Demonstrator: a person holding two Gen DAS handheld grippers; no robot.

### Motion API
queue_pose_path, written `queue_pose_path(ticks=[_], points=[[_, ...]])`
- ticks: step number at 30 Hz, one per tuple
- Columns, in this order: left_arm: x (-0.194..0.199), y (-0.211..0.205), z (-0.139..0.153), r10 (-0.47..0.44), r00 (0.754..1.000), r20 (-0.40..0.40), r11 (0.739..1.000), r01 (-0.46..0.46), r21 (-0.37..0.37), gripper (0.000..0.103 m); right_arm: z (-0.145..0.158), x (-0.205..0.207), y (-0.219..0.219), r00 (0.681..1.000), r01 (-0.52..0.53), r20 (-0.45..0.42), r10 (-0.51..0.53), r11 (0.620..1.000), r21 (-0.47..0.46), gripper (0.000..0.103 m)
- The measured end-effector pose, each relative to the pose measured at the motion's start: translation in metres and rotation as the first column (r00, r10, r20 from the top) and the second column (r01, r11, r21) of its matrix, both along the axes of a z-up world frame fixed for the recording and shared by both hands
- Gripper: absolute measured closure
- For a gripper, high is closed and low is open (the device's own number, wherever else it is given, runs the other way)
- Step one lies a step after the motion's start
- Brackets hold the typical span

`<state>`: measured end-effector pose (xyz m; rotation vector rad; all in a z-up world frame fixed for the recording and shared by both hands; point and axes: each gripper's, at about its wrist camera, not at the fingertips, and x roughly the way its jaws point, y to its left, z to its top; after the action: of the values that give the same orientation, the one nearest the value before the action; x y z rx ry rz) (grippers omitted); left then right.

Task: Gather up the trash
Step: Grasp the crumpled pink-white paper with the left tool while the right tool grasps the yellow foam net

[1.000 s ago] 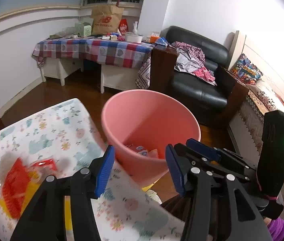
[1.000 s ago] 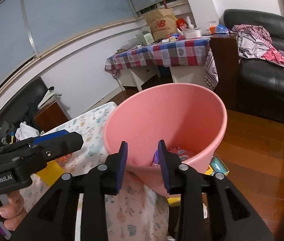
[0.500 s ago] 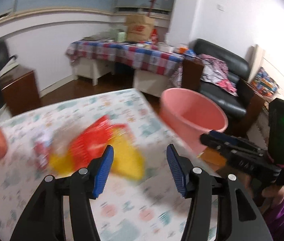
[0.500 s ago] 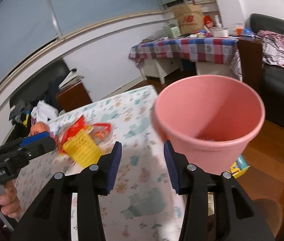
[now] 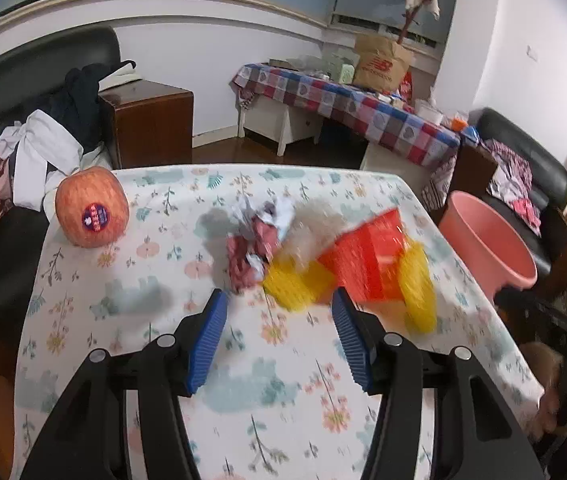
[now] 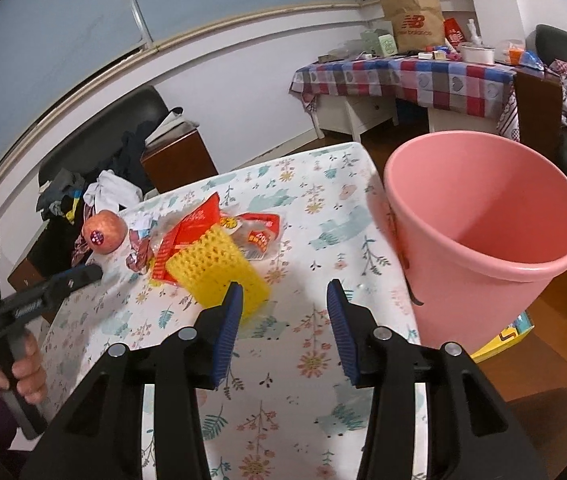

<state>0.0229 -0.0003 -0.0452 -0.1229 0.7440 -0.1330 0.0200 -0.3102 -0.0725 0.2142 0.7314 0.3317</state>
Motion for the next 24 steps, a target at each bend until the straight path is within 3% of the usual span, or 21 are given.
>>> queue_pose_path(ticks=[6,9,11,12,14,21,24], points=[[0.037,-0.006,-0.007,-0.001,1.000,0.021,0.999,0.000,0.048,0.051,0.000,0.002,0.010,1.000,-0.020,-0.014,0.020,1.000,-0.012,0.059],[0.051,-0.007,-0.016,0.004,1.000,0.003,0.997,-0.004,0.080,0.063,0.001,0.002,0.014,0.999,-0.036,-0.014,0.036,0.999,-0.008,0.059],[0.061,-0.004,-0.024,0.005,1.000,-0.025,0.998,-0.003,0.065,0.067,0.000,0.002,0.016,0.998,-0.051,-0.020,0.051,0.999,0.003,0.059],[0.064,-0.003,-0.026,0.009,0.999,-0.034,0.998,-0.007,0.058,0.078,0.000,0.003,0.018,0.998,-0.057,-0.023,0.057,0.998,0.004,0.059],[0.067,0.000,-0.030,0.009,0.999,-0.050,0.999,-0.008,0.033,0.085,0.000,0.004,0.023,0.997,-0.073,-0.027,0.073,0.997,0.005,0.059],[0.048,0.018,-0.021,0.001,0.999,-0.033,0.999,-0.002,-0.039,0.087,-0.003,0.009,0.047,0.990,-0.135,-0.037,0.135,0.991,-0.004,0.059],[0.037,0.026,-0.017,0.006,1.000,-0.028,0.998,-0.008,-0.069,0.087,-0.006,0.009,0.063,0.986,-0.165,-0.047,0.162,0.984,-0.062,0.059]])
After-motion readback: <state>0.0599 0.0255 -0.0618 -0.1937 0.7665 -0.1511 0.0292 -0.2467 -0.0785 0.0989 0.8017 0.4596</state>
